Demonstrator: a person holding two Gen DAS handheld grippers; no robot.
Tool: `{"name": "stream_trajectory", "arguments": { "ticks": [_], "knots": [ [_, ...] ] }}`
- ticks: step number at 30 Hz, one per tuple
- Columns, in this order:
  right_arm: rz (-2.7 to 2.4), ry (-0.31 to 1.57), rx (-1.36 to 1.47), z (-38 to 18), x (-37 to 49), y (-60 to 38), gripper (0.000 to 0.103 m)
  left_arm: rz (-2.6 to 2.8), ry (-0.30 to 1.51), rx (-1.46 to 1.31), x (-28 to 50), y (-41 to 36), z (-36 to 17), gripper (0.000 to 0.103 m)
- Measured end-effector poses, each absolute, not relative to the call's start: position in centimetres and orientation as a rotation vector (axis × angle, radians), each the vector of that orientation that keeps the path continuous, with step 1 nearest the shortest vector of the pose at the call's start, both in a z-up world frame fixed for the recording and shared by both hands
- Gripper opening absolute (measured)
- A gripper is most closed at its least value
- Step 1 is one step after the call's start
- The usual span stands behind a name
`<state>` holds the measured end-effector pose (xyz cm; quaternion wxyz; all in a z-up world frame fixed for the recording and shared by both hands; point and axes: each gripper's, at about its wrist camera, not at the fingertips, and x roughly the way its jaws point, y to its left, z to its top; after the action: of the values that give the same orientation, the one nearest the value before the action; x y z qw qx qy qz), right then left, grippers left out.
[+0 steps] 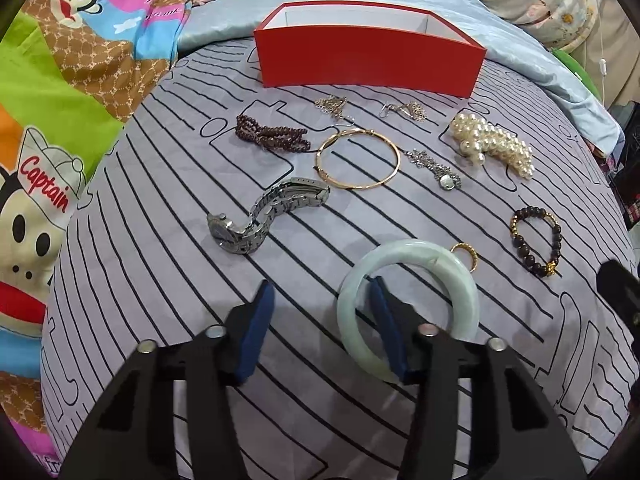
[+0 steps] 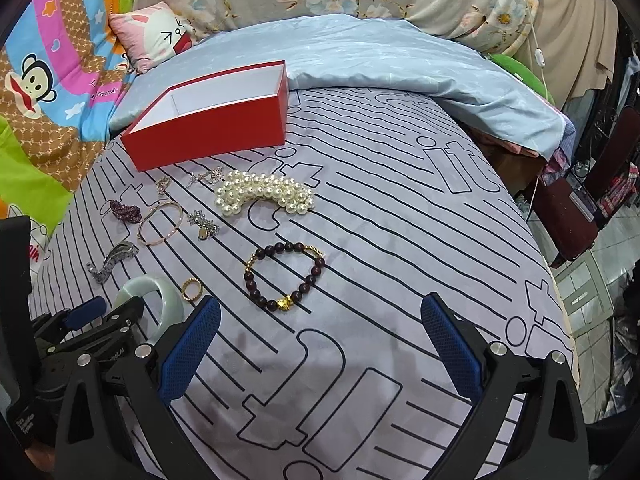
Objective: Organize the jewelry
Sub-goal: 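Move the left gripper to the pale jade bangle and close on its rim, then grasp the pearl cluster bracelet with the right gripper while the left gripper lifts the jade bangle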
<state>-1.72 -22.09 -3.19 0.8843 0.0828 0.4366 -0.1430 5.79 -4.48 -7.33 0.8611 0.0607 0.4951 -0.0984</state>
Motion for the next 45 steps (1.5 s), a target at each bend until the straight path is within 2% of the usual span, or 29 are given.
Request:
{"name": "stream_trajectory", "arguments": {
  "ticks": [8,12,17,24,30,37,40,45],
  "knots": [
    [-0.286,0.906,0.173,-3.2,-1.1,-22.1,0.097,-0.259,1.039,0.128,5.4,-5.4,-7.1,0.012],
    [-0.278,0.911,0.164,-3.4,-0.9,-22.0,0.096,-0.265,1.049,0.110,5.6,-5.2,-7.0,0.012],
    [-0.254,0.908,0.157,-3.4,0.3,-22.4,0.088,-0.273,1.052,0.084,5.7,-4.5,-6.7,0.011],
    [-0.193,0.890,0.104,-3.5,4.1,-22.9,0.084,-0.289,1.035,0.073,5.5,-4.0,-5.6,0.012],
    [-0.050,0.924,-0.015,-4.6,8.1,-22.9,0.076,-0.288,1.039,0.071,5.7,-3.9,-5.4,0.012],
    [0.081,0.979,-0.097,-5.7,10.8,-23.7,0.073,-0.286,1.042,0.069,6.1,-4.0,-5.5,0.012],
    [0.103,0.994,-0.077,-6.4,11.3,-23.9,0.067,-0.285,1.046,0.065,6.3,-4.0,-5.5,0.012],
    [0.101,1.022,-0.043,-7.6,11.5,-24.1,0.047,-0.283,1.049,0.062,6.6,-4.1,-5.5,0.012]
  ]
}}
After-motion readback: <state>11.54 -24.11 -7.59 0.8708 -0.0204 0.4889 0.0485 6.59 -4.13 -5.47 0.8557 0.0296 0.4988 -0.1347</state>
